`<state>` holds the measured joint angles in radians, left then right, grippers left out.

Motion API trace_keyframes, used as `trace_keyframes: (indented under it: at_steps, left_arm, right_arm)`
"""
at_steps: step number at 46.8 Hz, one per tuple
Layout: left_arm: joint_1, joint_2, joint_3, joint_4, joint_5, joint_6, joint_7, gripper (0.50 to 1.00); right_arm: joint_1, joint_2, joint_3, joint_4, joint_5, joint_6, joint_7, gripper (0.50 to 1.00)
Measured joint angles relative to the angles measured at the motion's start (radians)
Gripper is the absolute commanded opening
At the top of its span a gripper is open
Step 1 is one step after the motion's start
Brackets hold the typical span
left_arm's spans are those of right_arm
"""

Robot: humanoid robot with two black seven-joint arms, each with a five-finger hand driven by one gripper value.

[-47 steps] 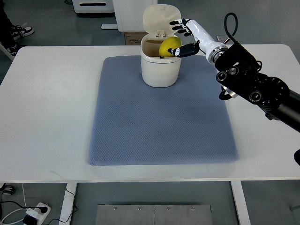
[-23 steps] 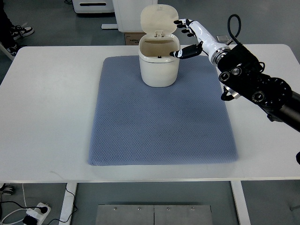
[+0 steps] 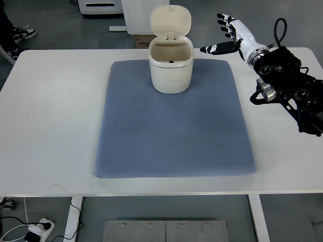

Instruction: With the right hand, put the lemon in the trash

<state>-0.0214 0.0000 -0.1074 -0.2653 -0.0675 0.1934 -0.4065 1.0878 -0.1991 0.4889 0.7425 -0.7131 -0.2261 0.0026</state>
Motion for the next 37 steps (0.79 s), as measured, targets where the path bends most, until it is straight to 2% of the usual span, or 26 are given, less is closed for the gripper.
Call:
trace_keyframes:
  at_steps: [8, 13, 21, 28, 37]
  left_arm:
    - [0.0, 0.0, 0.0, 0.0, 0.0, 0.0, 0.0, 1.0]
    - [0.0, 0.0, 0.0, 0.0, 0.0, 0.0, 0.0, 1.0]
    - [0.0, 0.0, 0.0, 0.0, 0.0, 0.0, 0.0, 1.0]
    - [0.0, 0.0, 0.0, 0.0, 0.0, 0.0, 0.0, 1.0]
    - [0.0, 0.0, 0.0, 0.0, 0.0, 0.0, 0.0, 1.0]
  right_arm:
    - [-0.088, -0.001, 0.13, 0.026, 0.012, 0.001, -0.025, 0.987]
    - [-0.141, 0.0, 0.238, 0.073, 0.012, 0.008, -0.068, 0.993]
    - [-0.264, 0.0, 0.425, 0.174, 0.012, 0.072, -0.132, 0.993]
    - [-0.336, 0.005, 0.522, 0.226, 0.012, 0.086, -0.141, 0.993]
    - [-0.401, 0.04, 0.661, 0.244, 0.012, 0.075, -0.127, 0.991]
